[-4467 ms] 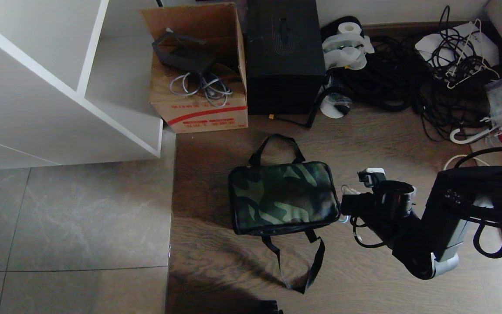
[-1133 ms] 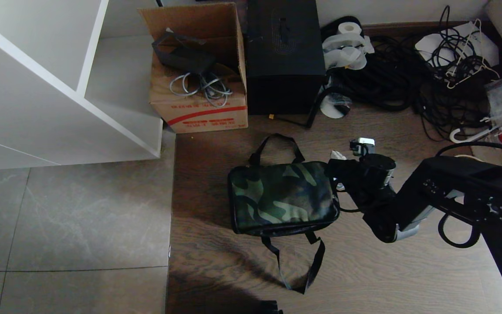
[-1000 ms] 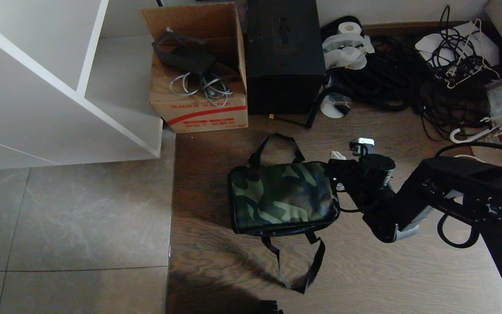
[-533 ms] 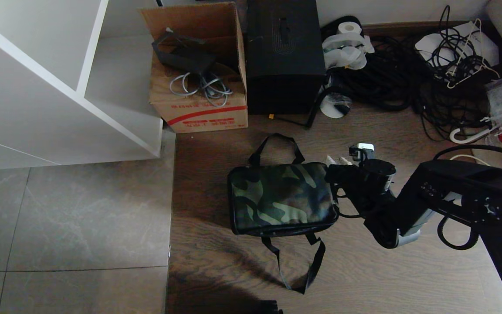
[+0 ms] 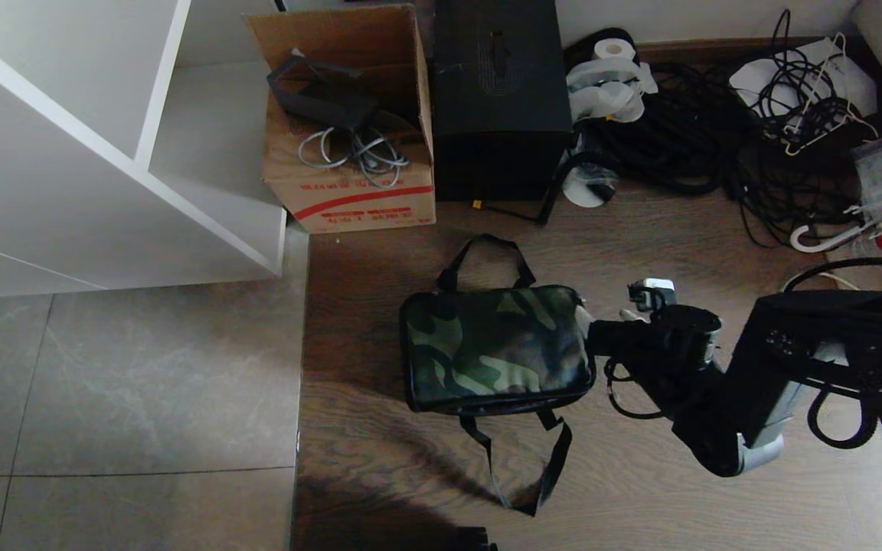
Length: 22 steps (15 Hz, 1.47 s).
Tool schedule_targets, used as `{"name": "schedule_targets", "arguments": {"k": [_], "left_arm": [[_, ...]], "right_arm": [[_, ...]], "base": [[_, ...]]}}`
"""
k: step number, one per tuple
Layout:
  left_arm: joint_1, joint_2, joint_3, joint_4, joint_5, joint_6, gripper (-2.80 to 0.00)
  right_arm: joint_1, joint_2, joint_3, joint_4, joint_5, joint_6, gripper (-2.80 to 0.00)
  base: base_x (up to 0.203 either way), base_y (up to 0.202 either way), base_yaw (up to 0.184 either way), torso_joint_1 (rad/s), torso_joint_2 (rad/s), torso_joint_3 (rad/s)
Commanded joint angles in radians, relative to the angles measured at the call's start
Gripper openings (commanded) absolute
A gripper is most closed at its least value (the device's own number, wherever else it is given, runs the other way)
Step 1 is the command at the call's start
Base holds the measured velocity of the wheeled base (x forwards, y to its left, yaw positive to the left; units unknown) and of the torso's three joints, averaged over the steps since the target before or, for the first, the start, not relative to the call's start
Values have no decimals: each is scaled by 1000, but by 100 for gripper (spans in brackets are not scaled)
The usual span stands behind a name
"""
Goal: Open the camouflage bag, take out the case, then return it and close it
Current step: Open the top of the storage box
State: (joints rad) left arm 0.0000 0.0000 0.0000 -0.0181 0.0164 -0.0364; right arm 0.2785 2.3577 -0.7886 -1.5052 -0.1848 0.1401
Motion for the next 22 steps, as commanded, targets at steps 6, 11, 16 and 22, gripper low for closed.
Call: {"name": "schedule_targets", "arguments": {"k": [6,11,16,22], "left_arm": [[0,0,9,0,0,0,-280],[0,0,9,0,2,0,-280],[0,0,9,0,0,0,-280],[0,0,9,0,0,0,-280]], "right_arm": [[29,-154,274,96,39,56,0],[79,-102,240,235,37,108,0],[148,-18,91,234,30,201,0],[165,26,61,233,27,239,0]], "base": [[0,0,0,0,0,0],[0,0,0,0,0,0],[0,0,0,0,0,0],[0,0,0,0,0,0]]}}
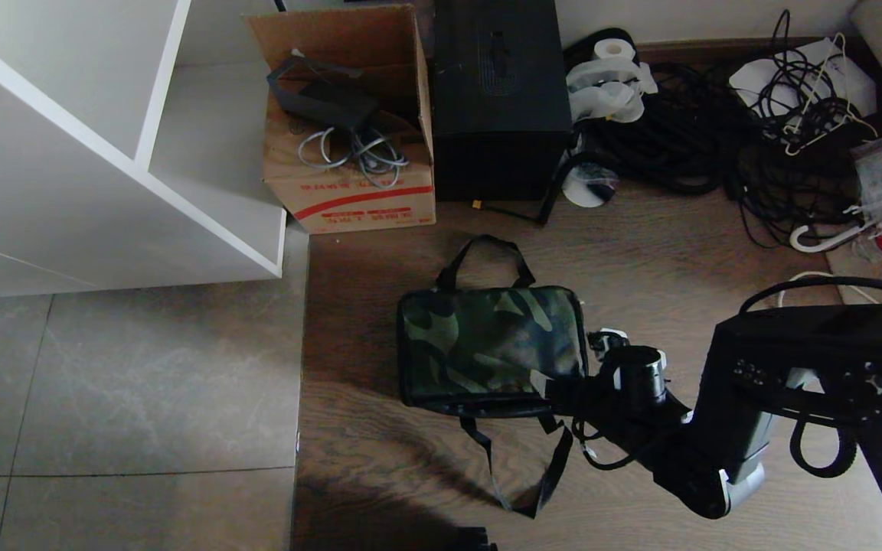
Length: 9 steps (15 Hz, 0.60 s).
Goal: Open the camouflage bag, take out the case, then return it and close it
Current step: Open the top of the storage box
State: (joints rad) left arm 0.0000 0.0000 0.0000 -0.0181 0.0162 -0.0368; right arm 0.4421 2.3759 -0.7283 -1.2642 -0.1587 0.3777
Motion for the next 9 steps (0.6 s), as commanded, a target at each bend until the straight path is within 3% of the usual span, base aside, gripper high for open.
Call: {"name": "schedule_targets", "arguments": {"k": [1,4,9], "left_arm": [[0,0,9,0,1,0,-280],[0,0,9,0,1,0,-280],[0,0,9,0,1,0,-280]], "right_arm": [[1,6,1,-7,1,1,0],[2,0,4,-4,-2,13,0],[27,5,-58,-6,-10,102,0]], "base": [[0,0,0,0,0,0],[0,0,0,0,0,0],[0,0,0,0,0,0]]}}
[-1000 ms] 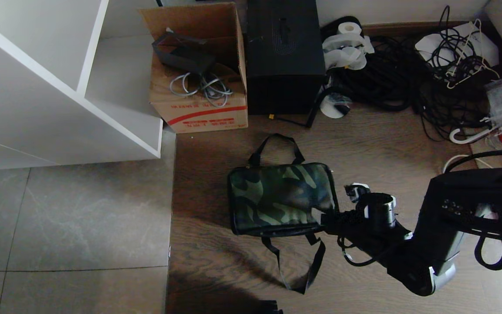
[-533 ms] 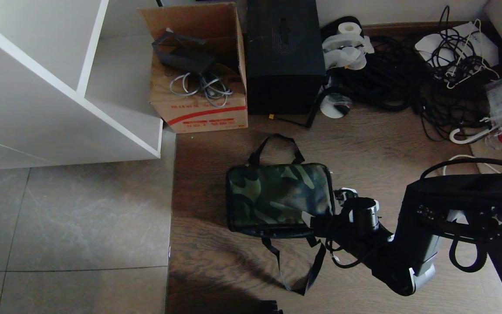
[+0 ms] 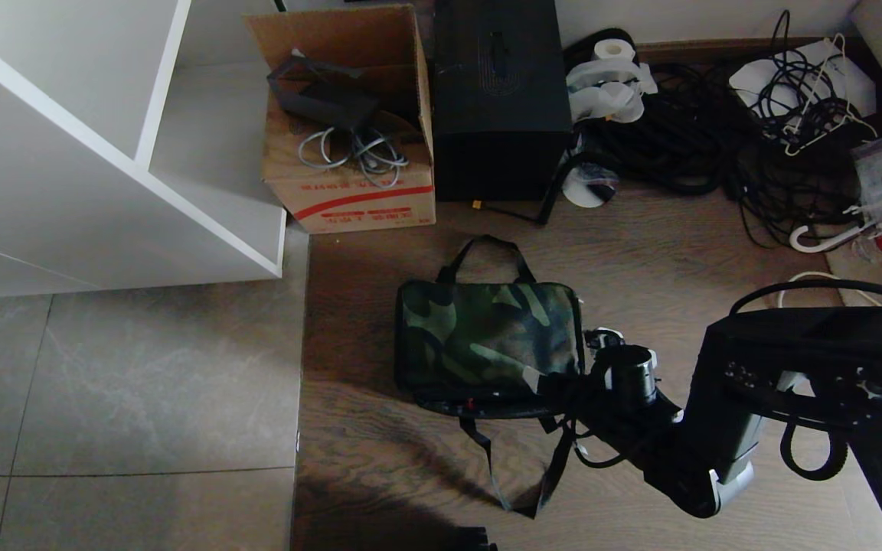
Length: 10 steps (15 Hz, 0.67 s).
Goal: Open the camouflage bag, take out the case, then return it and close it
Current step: Open the top of the storage box
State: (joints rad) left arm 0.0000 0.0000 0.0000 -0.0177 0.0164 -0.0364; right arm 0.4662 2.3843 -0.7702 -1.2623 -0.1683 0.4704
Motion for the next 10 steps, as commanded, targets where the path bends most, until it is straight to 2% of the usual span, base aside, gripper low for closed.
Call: {"name": "schedule_targets", "arguments": {"k": [1,2,5,10], "left_arm": [[0,0,9,-1,0,0,-280],[0,0,9,-1,0,0,-280],[0,0,9,-1,0,0,-280],[0,0,9,-1,0,0,-280]], "right_arm": [[3,-4,-27,-11,-1,10,0],[3,-8,-34,-11,-4,8,-280],[3,-19,-20,-12,-55,5,-280],[1,-75,-3,-9,-57,-12,-280]], "base": [[0,0,0,0,0,0],[0,0,0,0,0,0],[0,0,0,0,0,0],[0,0,0,0,0,0]]}}
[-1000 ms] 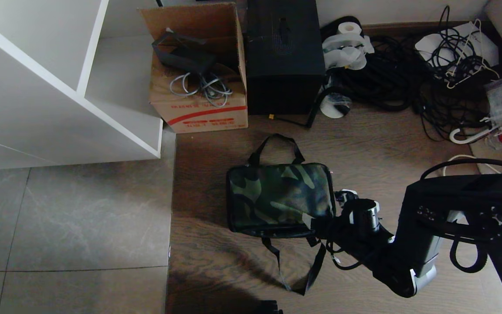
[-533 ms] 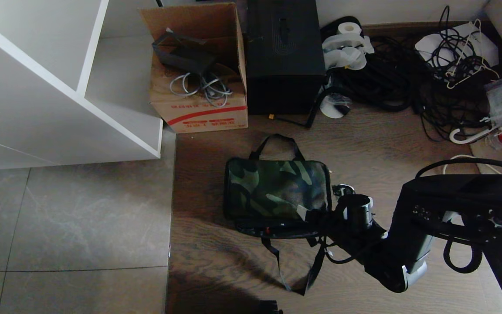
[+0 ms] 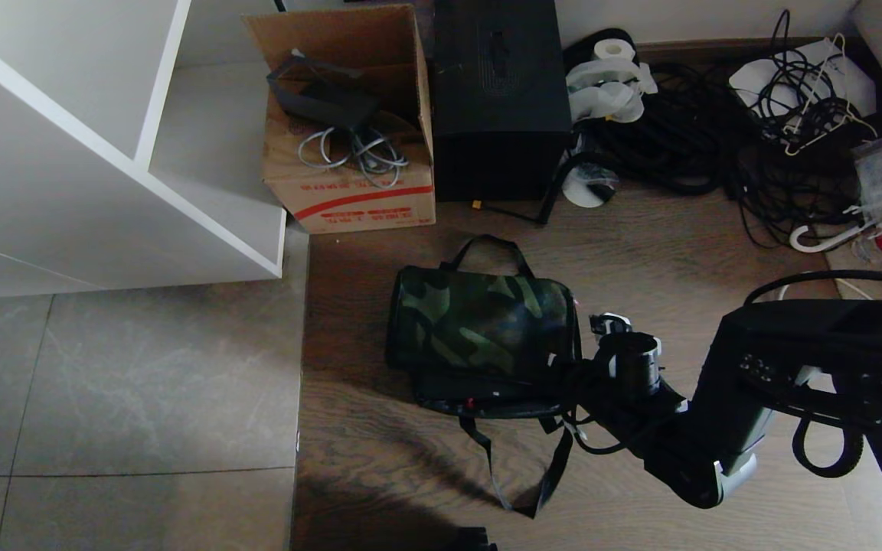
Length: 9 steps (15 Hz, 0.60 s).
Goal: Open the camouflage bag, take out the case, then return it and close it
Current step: Open the top of the storage box
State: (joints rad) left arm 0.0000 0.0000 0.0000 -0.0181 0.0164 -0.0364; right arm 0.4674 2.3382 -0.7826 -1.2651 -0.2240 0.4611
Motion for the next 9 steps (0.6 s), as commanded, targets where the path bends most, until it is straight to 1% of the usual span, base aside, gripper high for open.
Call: {"name": "schedule_targets", "arguments": {"k": [1,4,6,9], "left_arm": [[0,0,9,0,1,0,-280],[0,0,9,0,0,0,-280],[0,0,9,-1,0,0,-280],[0,0,9,0,0,0,-280]], "right_arm": [[-1,-46,17,-6,-1,-8,-280],[-1,-110,20,-1,-1,-29,-280],[-3,-141,20,-6,-12,-93,-280],[-6,-176,10,-7,-28,-144,-280]], "base": [[0,0,0,0,0,0],[0,0,0,0,0,0],[0,0,0,0,0,0],[0,0,0,0,0,0]]}}
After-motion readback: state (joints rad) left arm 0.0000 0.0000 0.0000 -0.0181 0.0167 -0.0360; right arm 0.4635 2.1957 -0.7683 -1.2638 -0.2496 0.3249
